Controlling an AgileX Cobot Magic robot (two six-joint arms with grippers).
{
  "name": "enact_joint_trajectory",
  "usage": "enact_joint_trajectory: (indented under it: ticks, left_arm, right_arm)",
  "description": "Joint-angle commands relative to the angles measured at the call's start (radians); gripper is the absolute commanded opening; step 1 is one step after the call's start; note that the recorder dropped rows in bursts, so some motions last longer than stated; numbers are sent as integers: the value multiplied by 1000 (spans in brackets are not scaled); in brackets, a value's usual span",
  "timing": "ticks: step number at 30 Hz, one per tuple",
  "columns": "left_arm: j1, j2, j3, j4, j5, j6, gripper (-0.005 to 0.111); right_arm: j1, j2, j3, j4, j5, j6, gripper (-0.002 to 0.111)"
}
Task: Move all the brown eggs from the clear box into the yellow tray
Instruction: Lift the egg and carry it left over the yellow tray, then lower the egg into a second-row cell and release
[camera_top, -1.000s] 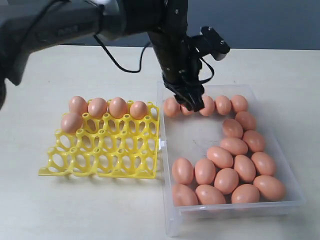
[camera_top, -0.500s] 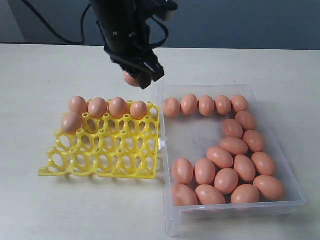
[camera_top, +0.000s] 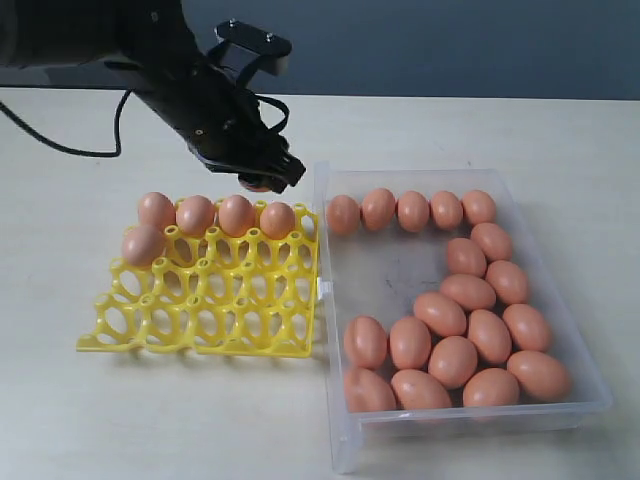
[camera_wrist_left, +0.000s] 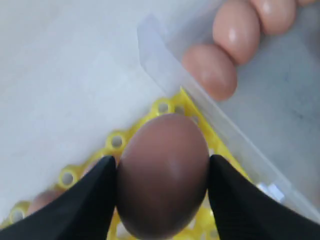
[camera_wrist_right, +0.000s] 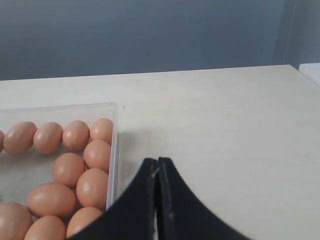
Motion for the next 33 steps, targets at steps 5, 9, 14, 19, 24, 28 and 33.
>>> enact_joint_trajectory:
  ticks: [5,9,14,19,24,28,33]
  left_arm:
    - [1,-193,422,-164,-722,8,0]
    - [-19,-252,680,-234,-1085,-8,0]
    - [-51,-293,903,-107,-1451,-194,0]
    - [-49,-282,993,-18,-1533,-307,0]
    - [-49,-252,1015,-103,-1581,-307,0]
    - [-49,-219,1011,-76,-1583,-307,0]
    - [-49,-158,983,-64,-1571,-336,0]
  right_arm:
    - [0,-4,2,-1,-7,-5,-1]
    - [0,-4,2,-1,-7,-5,-1]
    - [0,-4,2,-1,-7,-5,-1]
    - [0,-4,2,-1,-7,-5,-1]
    - [0,-4,2,-1,-7,-5,-1]
    - [0,-4,2,-1,-7,-5,-1]
    - [0,-4,2,-1,-7,-5,-1]
